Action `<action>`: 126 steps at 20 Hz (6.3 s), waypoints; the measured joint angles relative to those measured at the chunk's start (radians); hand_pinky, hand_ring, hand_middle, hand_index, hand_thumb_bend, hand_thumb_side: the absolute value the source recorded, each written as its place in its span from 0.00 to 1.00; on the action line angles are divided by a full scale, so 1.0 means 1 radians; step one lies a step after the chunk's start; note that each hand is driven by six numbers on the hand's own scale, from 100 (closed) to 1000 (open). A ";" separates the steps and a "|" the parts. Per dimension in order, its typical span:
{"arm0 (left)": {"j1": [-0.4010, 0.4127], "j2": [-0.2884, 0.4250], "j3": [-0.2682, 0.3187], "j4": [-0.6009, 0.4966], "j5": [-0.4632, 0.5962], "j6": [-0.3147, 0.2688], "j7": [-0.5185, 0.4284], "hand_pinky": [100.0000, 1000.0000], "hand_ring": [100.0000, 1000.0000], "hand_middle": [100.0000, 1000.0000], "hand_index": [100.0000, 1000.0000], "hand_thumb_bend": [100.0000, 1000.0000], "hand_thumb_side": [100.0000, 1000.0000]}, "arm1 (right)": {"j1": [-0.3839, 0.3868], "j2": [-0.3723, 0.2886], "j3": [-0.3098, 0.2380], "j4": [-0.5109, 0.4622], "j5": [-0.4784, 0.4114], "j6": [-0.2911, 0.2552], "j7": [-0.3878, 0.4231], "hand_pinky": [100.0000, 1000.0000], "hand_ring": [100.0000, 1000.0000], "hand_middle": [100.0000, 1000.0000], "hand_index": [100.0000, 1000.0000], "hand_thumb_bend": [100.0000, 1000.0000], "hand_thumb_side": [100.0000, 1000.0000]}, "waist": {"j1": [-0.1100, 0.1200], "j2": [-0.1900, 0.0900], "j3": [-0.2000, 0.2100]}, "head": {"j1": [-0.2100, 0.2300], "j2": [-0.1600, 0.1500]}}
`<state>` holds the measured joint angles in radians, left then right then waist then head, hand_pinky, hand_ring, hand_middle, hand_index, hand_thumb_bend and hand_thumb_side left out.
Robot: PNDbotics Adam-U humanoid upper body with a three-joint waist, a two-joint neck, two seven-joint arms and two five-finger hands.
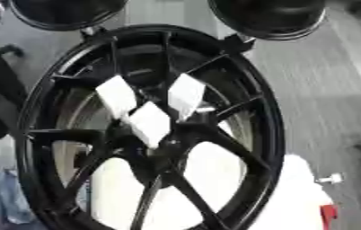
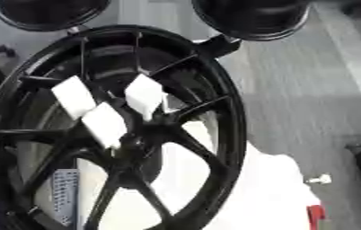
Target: Pull the pin out of the wheel hub.
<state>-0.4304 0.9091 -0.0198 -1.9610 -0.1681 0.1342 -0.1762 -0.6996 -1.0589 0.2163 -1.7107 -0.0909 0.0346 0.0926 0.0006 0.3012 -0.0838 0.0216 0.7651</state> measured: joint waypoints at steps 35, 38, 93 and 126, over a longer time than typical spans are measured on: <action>-0.317 0.182 -0.340 -0.013 -0.008 -0.219 -0.677 0.87 0.84 0.78 0.91 0.14 0.56 | 0.111 -0.017 -0.099 -0.123 -0.040 0.014 -0.099 0.80 0.64 0.58 0.76 0.00 0.37 | 0.035 -0.006 -0.018 | -0.042 -0.002; -0.313 0.188 -0.355 -0.022 -0.019 -0.183 -0.669 0.89 0.86 0.80 0.91 0.22 0.50 | 0.111 -0.011 -0.100 -0.123 -0.041 0.012 -0.101 0.80 0.64 0.58 0.76 0.00 0.36 | 0.035 -0.006 -0.020 | -0.043 -0.006; -0.371 0.093 -0.497 0.126 0.037 -0.157 -0.722 0.77 0.64 0.46 0.65 0.00 0.13 | 0.205 0.079 -0.179 -0.147 -0.045 0.033 -0.188 0.78 0.62 0.56 0.75 0.00 0.48 | 0.061 0.023 -0.039 | -0.043 -0.028; -0.268 0.134 -0.120 0.188 0.084 -0.037 -0.319 0.62 0.46 0.16 0.36 0.00 0.21 | 0.261 0.087 -0.224 -0.141 -0.042 0.026 -0.250 0.78 0.62 0.56 0.75 0.00 0.48 | 0.060 0.019 -0.010 | -0.059 -0.037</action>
<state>-0.6981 1.0432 -0.1396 -1.7731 -0.0841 0.0969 -0.4953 -0.4383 -0.9717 -0.0079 -1.8517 -0.1329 0.0607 -0.1578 0.0602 0.3200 -0.0936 -0.0377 0.7277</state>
